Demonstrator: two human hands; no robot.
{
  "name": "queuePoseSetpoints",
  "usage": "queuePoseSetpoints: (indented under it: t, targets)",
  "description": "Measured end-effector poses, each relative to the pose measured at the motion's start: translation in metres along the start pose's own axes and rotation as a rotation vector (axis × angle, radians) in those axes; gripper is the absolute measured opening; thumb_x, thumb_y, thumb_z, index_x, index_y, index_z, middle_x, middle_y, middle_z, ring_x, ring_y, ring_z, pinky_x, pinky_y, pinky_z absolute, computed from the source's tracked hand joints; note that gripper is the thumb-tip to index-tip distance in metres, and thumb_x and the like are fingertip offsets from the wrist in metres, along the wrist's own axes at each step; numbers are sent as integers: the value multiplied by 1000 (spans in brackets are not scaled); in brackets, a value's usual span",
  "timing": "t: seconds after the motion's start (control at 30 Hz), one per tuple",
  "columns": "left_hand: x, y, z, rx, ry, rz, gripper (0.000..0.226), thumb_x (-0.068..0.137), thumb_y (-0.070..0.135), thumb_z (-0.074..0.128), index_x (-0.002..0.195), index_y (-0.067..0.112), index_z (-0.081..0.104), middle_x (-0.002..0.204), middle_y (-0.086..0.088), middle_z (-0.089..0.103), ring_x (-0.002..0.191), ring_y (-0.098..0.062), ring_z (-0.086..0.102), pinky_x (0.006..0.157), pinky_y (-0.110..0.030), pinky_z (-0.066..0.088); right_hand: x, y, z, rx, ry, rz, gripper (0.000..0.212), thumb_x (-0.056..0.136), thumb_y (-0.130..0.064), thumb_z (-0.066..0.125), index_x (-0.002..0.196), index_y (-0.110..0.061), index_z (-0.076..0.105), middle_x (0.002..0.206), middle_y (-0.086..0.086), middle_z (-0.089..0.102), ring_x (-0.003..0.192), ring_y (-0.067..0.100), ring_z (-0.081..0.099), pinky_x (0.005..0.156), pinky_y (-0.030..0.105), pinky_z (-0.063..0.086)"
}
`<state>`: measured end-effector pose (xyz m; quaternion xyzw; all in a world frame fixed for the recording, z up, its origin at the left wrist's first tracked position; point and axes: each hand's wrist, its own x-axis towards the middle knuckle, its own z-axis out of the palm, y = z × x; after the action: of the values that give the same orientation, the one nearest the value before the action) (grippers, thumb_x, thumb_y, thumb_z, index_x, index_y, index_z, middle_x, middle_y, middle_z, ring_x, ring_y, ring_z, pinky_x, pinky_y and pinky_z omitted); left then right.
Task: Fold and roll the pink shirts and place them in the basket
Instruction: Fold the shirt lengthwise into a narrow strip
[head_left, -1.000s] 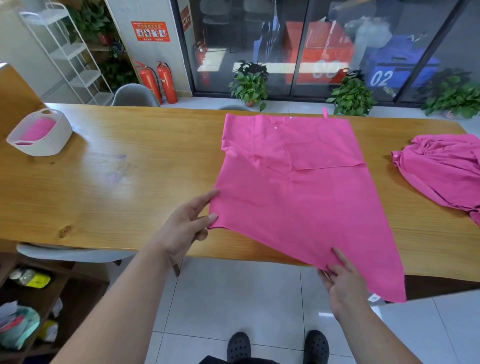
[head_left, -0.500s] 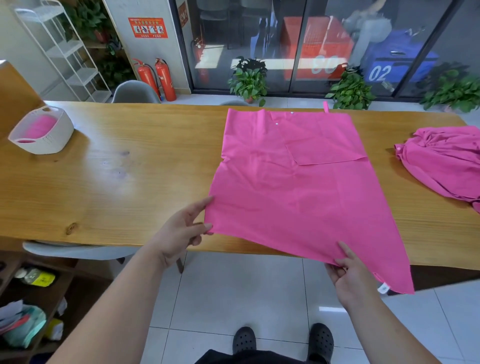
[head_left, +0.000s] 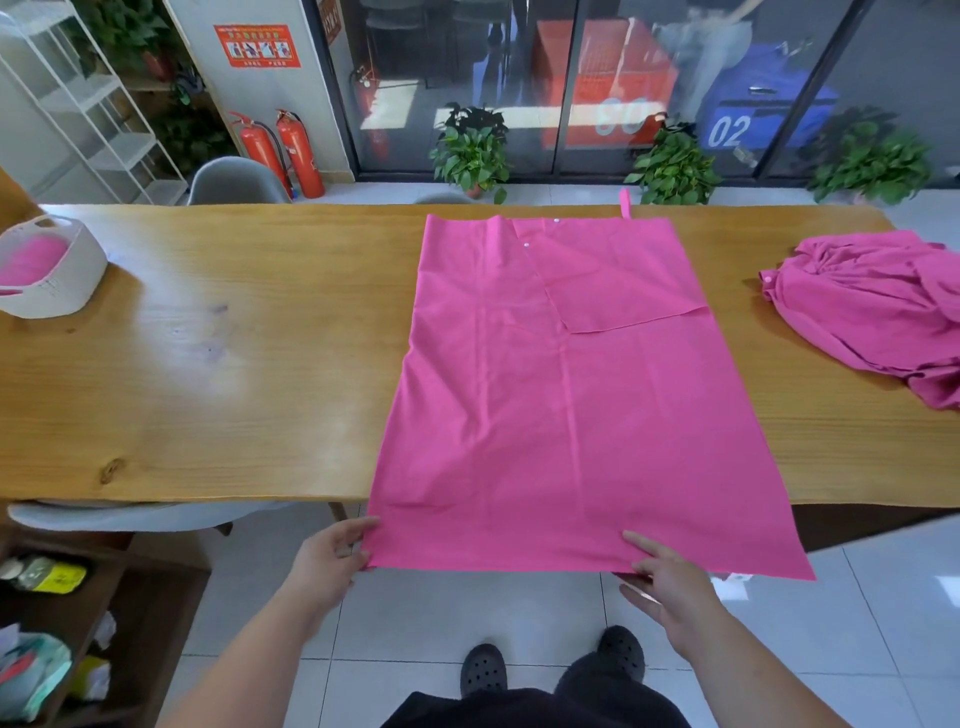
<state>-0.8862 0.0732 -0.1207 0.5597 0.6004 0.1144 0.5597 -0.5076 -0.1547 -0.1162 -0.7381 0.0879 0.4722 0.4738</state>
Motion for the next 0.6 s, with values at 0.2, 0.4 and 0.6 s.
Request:
queuePoseSetpoints:
  t: [0.2, 0.4, 0.6]
  targets:
    - [-2, 5, 27, 520, 285, 60, 46, 89, -2, 55, 120, 27, 72, 126, 1, 65, 91, -22, 68, 75, -35, 51, 3, -5, -17, -631, 45, -197, 25, 105, -15, 54, 113, -22, 77, 102, 2, 77, 93, 25, 76, 88, 46, 63]
    - [24, 76, 80, 785, 194, 489, 69, 89, 13, 71, 153, 30, 48, 164, 0, 38, 146, -29, 43, 117, -50, 44, 31, -65, -20, -1156, 133, -724, 48, 107, -29, 53, 155, -26, 50, 159, -1, 46, 145, 24, 42, 117, 40, 39]
    - [37, 98, 113, 1087, 134, 330, 56, 105, 44, 45, 159, 29, 35, 154, 5, 52, 134, -21, 56, 107, -40, 48, 58, -88, -43, -1577, 33, -693, 68, 109, -58, 36, 167, -27, 22, 174, -4, 23, 156, 22, 29, 122, 41, 35]
